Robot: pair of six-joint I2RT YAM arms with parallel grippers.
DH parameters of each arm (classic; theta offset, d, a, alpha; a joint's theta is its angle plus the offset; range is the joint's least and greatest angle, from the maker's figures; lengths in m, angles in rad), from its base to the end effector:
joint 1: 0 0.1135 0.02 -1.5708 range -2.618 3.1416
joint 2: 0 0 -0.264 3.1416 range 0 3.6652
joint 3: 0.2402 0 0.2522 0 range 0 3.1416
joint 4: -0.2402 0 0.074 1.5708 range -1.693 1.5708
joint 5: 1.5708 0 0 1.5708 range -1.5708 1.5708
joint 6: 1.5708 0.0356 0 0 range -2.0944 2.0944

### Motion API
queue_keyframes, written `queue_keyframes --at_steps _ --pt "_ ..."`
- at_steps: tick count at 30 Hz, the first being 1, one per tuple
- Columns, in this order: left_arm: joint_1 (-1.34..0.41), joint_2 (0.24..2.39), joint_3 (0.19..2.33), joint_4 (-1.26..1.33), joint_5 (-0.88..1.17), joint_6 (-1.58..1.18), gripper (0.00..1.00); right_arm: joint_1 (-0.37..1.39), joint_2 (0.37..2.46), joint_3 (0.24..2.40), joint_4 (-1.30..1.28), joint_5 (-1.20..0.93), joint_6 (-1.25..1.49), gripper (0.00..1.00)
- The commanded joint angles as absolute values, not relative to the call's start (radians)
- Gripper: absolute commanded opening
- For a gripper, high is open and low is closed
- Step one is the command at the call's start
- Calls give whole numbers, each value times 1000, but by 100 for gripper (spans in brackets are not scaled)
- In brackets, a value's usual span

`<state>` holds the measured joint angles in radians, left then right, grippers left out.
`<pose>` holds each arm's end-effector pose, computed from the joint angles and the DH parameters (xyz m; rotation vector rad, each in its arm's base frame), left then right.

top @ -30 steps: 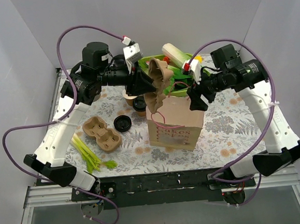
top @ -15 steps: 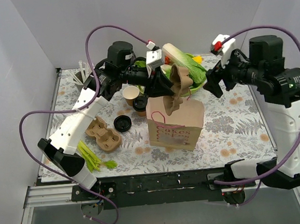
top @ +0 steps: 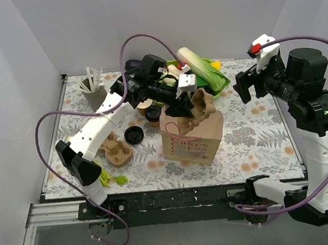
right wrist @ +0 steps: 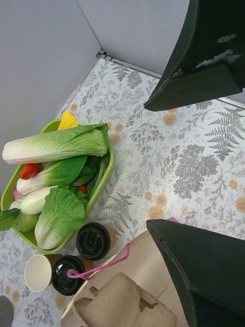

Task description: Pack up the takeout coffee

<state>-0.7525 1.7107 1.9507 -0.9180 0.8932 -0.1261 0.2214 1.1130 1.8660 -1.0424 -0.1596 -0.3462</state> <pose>0.2406 -0.2632 0.4310 1.2052 2.0173 -1.4590 0.1408 0.0375 0.5305 -0.6251 1.7485 0.0618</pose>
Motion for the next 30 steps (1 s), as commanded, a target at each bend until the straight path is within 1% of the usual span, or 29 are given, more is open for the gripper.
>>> queue_keyframes --at_steps 1,6,10,13,24,30 --pt "-759 1739 2051 -1090 821 29 0 198 1115 1832 -956 -160 -310 94" --pt "-770 1808 2177 -1301 778 178 0 161 1147 1830 -940 -170 -305 94" --pt "-784 1838 2198 -1379 744 192 0 147 1163 1830 -914 -193 -339 94" --pt "-802 1825 2171 -1379 707 189 0 118 1155 1816 -897 -242 -364 94" --pt "-905 1925 2232 -1379 473 69 0 9 1124 1632 -744 -428 -324 93" --pt "-939 1960 2220 -1381 354 74 0 -29 1120 1605 -695 -514 -298 93"
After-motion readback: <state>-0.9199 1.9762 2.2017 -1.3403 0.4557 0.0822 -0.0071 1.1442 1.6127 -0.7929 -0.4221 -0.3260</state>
